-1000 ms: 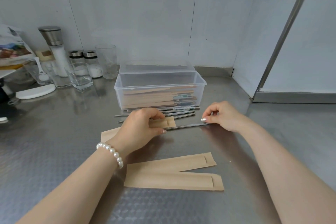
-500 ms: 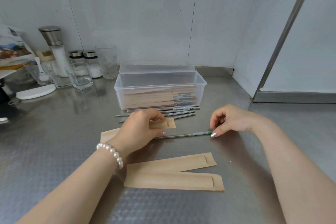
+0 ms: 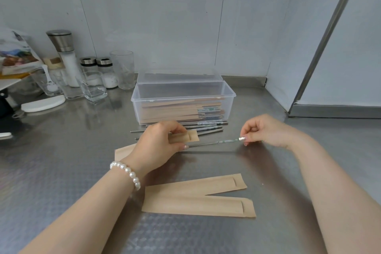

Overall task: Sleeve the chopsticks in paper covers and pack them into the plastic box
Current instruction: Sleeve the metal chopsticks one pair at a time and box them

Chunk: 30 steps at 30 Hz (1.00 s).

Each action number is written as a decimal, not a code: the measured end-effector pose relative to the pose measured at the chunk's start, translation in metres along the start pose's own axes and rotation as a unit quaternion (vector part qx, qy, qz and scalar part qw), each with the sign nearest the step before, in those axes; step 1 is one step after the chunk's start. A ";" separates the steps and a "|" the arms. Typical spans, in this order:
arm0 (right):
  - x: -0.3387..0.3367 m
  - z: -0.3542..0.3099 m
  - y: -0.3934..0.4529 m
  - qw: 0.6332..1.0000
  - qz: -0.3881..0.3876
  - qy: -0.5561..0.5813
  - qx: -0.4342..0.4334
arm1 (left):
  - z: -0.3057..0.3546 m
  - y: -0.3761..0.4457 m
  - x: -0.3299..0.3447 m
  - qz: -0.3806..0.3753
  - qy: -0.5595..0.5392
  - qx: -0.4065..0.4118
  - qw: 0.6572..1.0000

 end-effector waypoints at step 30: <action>-0.015 0.009 0.007 0.759 0.416 0.500 -0.027 | 0.002 -0.001 0.004 -0.016 -0.008 0.019 1.000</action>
Point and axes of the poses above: each hand's wrist, its own y-axis towards the middle knuckle, its own x-axis out of the palm, z = x × y, the point moved 1 cm from there along y, towards the middle knuckle, and after that the axes turned 1 degree about -x, right-handed, at the moved point
